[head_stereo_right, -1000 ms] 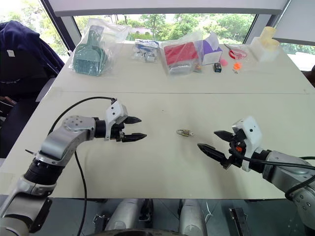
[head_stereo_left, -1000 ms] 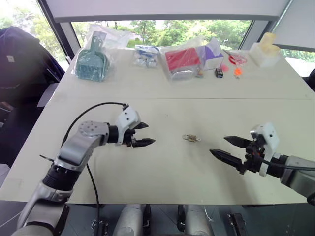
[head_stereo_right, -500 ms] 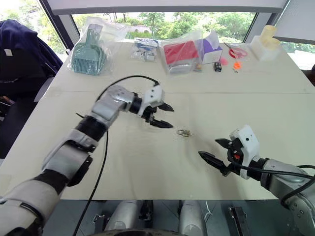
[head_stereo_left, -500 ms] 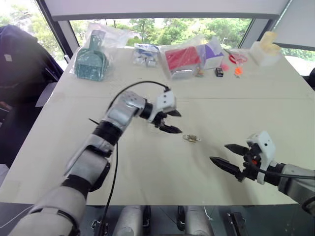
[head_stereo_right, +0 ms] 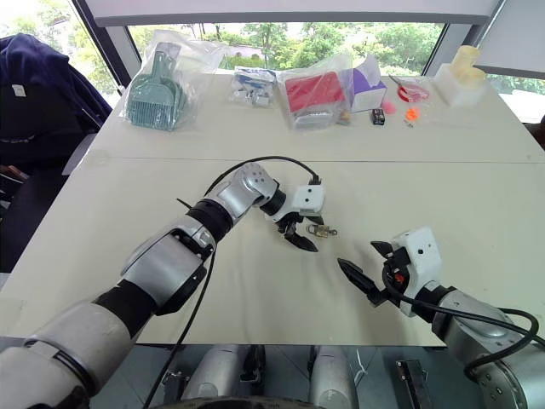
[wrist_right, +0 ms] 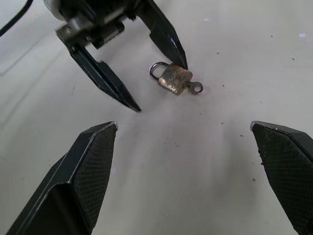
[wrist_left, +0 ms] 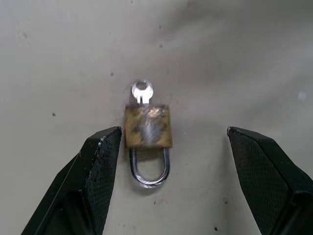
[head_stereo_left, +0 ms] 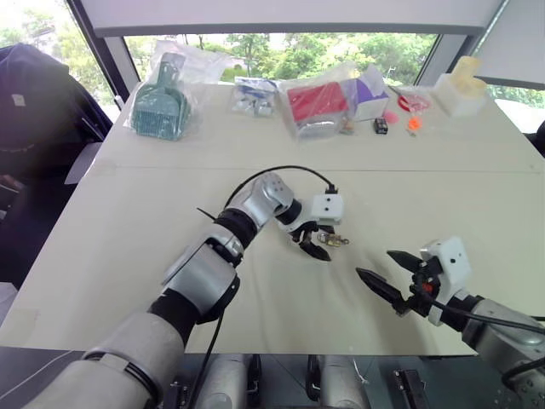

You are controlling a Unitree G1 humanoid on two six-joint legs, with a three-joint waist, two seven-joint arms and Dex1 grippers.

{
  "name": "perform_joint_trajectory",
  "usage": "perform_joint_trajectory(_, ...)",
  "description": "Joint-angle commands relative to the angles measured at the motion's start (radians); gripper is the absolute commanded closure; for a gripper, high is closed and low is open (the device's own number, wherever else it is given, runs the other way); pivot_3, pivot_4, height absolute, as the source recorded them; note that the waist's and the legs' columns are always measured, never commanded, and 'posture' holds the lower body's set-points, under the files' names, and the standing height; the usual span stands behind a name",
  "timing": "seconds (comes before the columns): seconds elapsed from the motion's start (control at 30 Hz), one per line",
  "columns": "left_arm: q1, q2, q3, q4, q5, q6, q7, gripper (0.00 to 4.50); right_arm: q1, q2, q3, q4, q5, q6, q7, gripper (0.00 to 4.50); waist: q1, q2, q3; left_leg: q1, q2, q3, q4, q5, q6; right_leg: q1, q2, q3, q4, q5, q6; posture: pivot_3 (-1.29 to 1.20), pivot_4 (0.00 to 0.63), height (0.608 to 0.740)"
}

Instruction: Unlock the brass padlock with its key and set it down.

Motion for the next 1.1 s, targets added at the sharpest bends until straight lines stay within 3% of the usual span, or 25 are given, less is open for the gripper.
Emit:
perform_joint_trajectory(0.03,0.010,-0.011,-0.019,0.033,0.060,0.006,0.028,0.90,-0.006,0.008,-0.004,-0.034,-0.003,-0.022,-0.004,0.02,0.000,0.000,-0.001,0.000,0.000,0.000,0.000,0.000,0.000,0.001,0.000,0.000,0.000,0.000,0.000,0.00,0.150,0.735)
perform_joint_trajectory(0.07,0.016,-0.012,-0.018,0.034,0.065,0.008,0.033,0.90,-0.009,0.008,-0.002,-0.032,-0.005,-0.023,-0.005,0.02,0.000,-0.001,-0.001,0.001,0.000,0.000,0.000,0.000,0.000,0.001,0.000,0.000,0.000,0.000,0.000,0.00,0.150,0.735)
perform_joint_trajectory(0.17,0.033,-0.017,-0.013,0.033,0.073,0.011,0.043,1.66,-0.019,0.005,0.003,-0.024,-0.008,-0.025,-0.001,0.00,0.000,-0.001,-0.001,0.001,0.000,0.000,0.000,0.000,0.000,0.002,0.000,0.000,0.000,0.000,0.000,0.00,0.150,0.735)
perform_joint_trajectory(0.33,0.057,-0.030,-0.008,0.027,0.080,0.020,0.093,3.65,-0.043,0.001,0.020,-0.008,-0.015,-0.021,0.004,0.00,0.001,-0.001,-0.002,0.001,0.000,-0.001,0.000,0.000,0.000,0.002,0.000,0.000,0.000,0.000,0.000,0.00,0.150,0.735)
perform_joint_trajectory(0.37,0.060,-0.032,-0.008,0.026,0.081,0.020,0.104,3.76,-0.047,0.000,0.023,-0.005,-0.015,-0.020,0.006,0.00,0.001,-0.002,-0.003,0.001,0.000,-0.001,0.000,0.000,0.000,0.002,0.000,0.000,0.000,0.000,0.000,0.00,0.150,0.735)
perform_joint_trajectory(0.47,0.063,-0.018,0.010,0.008,0.080,0.008,0.151,3.76,-0.083,0.002,0.037,0.008,-0.002,-0.009,0.006,0.00,0.002,-0.004,-0.004,0.002,0.000,-0.001,0.001,0.000,0.000,0.003,-0.001,0.000,0.000,0.000,0.000,0.00,0.150,0.735)
perform_joint_trajectory(0.57,0.070,0.055,0.056,-0.080,0.049,-0.056,0.171,3.76,-0.149,0.037,0.038,0.027,0.061,0.014,-0.012,0.00,-0.005,-0.005,-0.004,0.002,0.000,-0.001,0.002,0.000,0.000,0.004,-0.001,0.000,0.000,0.000,-0.001,0.00,0.150,0.735)
perform_joint_trajectory(0.7,0.180,0.197,0.143,-0.391,-0.051,-0.044,0.103,3.76,-0.274,0.131,0.031,0.074,0.194,0.047,-0.074,0.00,-0.034,-0.004,-0.004,0.002,0.002,0.000,-0.002,0.000,-0.001,-0.001,0.000,0.000,0.002,0.001,-0.001,0.00,0.150,0.735)
perform_joint_trajectory(0.83,0.330,0.301,0.190,-0.702,-0.058,0.044,0.170,3.76,-0.405,0.242,0.032,0.164,0.346,0.078,-0.171,0.00,-0.028,-0.003,-0.004,-0.001,0.002,0.000,-0.005,0.003,-0.005,-0.007,0.000,0.000,0.007,0.003,0.002,0.00,0.150,0.735)
perform_joint_trajectory(1.1,0.508,0.302,0.287,-1.092,-0.177,0.255,0.293,3.76,-0.540,0.331,0.088,0.327,0.372,0.081,-0.206,0.00,-0.029,-0.002,-0.004,-0.001,-0.001,0.000,-0.001,0.002,-0.003,-0.002,-0.002,0.000,0.002,0.002,-0.002,0.00,0.150,0.735)
